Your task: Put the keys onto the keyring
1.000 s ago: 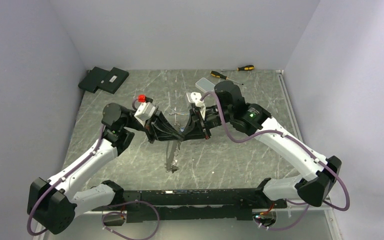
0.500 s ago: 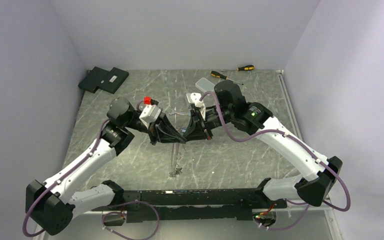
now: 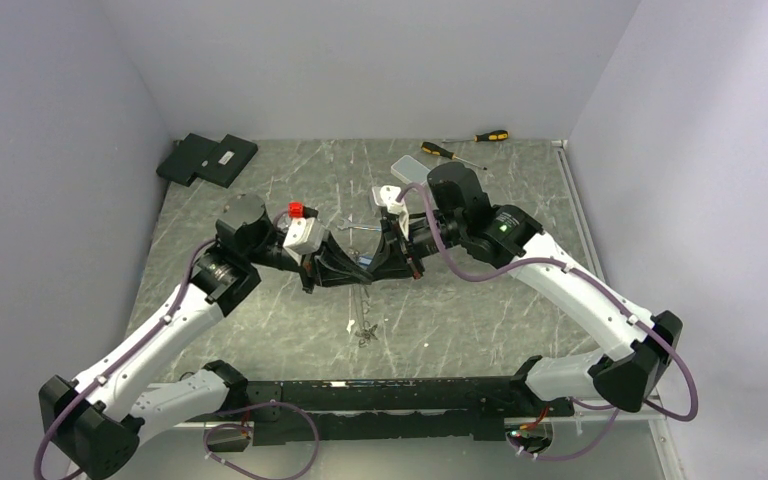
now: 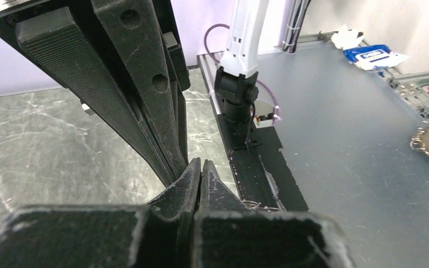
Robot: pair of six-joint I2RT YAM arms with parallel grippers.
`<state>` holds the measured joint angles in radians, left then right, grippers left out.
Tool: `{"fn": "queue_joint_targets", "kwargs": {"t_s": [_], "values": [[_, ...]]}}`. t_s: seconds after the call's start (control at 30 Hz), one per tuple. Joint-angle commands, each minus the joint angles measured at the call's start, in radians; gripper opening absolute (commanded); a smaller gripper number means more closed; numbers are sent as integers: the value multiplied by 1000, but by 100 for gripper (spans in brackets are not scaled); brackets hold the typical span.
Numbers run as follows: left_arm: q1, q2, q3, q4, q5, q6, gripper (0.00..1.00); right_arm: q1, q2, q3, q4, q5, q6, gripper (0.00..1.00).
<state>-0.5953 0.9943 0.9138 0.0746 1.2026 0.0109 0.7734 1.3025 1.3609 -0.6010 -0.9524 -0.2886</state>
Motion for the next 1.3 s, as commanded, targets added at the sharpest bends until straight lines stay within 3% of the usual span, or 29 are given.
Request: {"fn": "queue_joint_targets", "kwargs": {"t_s": [0.0, 0.57, 0.87, 1.1, 1.2, 1.27], "values": [[-11, -36, 24, -70, -66, 105, 0, -3, 2, -6, 44, -14, -27, 0], [-11, -82, 16, -236, -180, 225, 2, -3, 1, 5, -34, -104, -51, 0], [-12, -108, -33, -191, -221, 226, 6, -2, 20, 16, -60, -141, -63, 0], [-11, -112, -50, -209, -244, 258, 30, -2, 0, 6, -24, -137, -48, 0], [-12, -126, -52, -232, -270, 270, 54, -2, -4, 7, -22, -133, -49, 0], [-12, -142, -55, -246, -293, 279, 63, -2, -4, 10, -23, -130, -49, 0]]}}
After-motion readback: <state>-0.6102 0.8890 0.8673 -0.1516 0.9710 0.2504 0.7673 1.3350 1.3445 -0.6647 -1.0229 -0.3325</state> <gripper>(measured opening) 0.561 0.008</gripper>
